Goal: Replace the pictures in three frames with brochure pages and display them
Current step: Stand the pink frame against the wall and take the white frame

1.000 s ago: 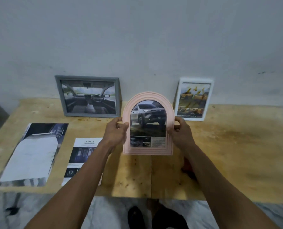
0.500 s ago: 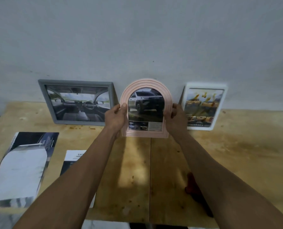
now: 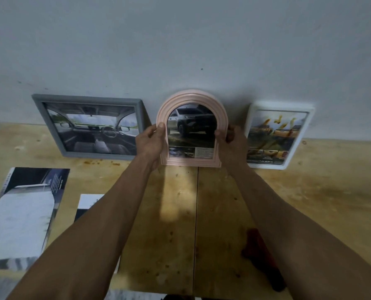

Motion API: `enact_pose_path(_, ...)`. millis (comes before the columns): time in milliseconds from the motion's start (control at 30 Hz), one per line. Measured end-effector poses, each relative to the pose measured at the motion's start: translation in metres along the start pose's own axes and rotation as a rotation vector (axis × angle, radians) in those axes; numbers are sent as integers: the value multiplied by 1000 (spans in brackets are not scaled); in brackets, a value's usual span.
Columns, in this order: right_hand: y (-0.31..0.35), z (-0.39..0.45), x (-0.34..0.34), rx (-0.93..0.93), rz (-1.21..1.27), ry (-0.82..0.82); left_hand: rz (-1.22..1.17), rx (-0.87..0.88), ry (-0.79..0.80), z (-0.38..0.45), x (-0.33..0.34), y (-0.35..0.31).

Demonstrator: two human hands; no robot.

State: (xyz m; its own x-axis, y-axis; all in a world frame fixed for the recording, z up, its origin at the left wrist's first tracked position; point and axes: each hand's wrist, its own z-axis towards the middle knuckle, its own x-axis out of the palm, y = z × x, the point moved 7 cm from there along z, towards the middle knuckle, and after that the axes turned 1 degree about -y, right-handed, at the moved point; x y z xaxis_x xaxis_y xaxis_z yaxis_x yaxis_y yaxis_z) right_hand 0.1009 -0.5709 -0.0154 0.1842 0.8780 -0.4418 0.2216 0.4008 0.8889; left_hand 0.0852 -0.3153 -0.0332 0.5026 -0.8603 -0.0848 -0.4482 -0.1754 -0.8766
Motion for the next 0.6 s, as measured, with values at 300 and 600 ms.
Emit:
enact_pose_path(300, -7, 3, 3, 13, -31, -9, 56, 4, 39, 6, 5, 5)
enact_pose_path(600, -9, 5, 6, 13, -39, -1, 87, 18, 23, 5, 7, 4)
